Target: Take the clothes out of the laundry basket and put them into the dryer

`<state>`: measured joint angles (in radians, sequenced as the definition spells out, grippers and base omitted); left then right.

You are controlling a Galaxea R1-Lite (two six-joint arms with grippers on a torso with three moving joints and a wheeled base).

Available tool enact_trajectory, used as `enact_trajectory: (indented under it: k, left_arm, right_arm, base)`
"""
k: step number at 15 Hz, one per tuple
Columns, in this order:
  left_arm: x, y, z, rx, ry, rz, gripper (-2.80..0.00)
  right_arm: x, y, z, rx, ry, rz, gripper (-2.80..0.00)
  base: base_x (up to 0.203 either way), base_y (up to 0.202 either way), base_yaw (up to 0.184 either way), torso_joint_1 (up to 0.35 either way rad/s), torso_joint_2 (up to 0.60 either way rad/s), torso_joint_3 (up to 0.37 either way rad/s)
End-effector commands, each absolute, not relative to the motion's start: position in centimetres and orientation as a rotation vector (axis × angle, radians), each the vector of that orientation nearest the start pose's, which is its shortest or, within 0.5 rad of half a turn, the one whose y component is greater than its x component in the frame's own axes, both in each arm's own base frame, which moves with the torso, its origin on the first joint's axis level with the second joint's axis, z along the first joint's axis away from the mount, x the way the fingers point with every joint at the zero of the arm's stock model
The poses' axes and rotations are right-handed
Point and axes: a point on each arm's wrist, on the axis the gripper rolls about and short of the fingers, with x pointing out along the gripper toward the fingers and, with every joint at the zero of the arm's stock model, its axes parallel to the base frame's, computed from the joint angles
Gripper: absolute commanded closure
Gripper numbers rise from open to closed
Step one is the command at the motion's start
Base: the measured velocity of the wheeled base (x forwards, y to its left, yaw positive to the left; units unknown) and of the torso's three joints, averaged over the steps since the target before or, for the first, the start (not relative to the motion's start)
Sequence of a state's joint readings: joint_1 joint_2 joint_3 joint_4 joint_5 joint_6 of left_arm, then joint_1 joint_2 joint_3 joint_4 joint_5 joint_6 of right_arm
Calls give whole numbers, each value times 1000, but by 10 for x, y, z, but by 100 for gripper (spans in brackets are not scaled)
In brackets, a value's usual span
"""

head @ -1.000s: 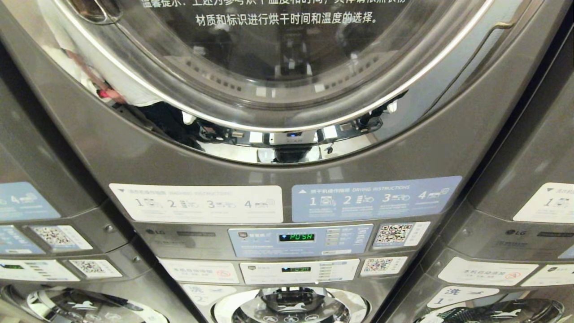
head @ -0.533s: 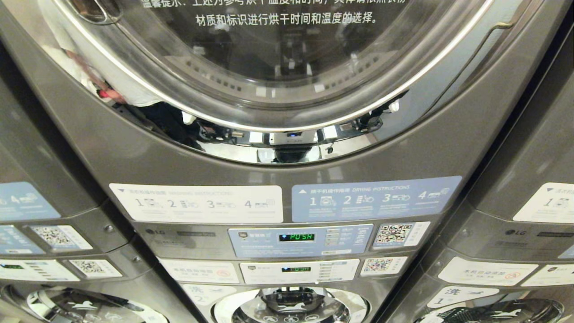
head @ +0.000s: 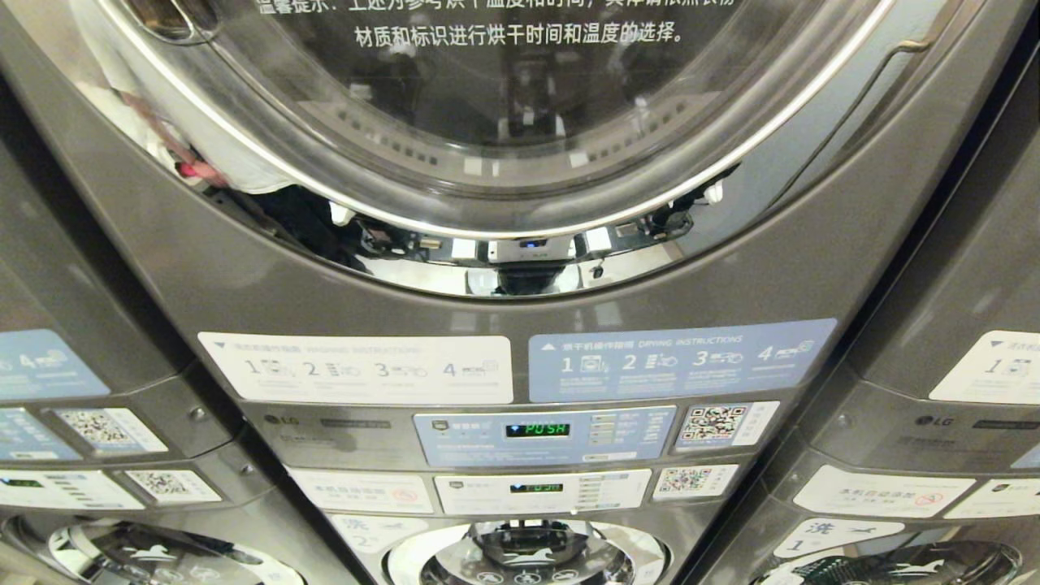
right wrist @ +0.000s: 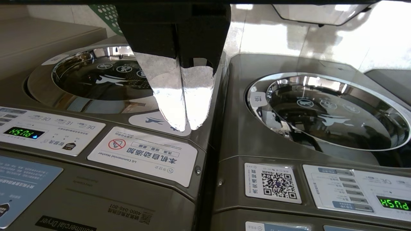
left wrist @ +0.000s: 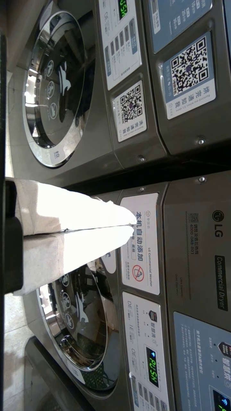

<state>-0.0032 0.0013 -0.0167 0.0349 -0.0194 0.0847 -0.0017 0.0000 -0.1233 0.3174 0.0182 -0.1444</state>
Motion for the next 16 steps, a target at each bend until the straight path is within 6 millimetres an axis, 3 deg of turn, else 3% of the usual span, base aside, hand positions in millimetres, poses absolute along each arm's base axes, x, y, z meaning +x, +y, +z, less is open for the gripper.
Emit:
enact_trajectory:
  k: [1,16]
  left_arm:
    - [-24,0,77,85,17,-24,0]
    - [-24,0,77,86,17,-24,0]
  right_arm:
    - [-35,0,76,-127,197,28,0]
    - [-36,1,77,-154,191,55,0]
  base:
    - [0,0,0,0,0,0]
    - [0,0,0,0,0,0]
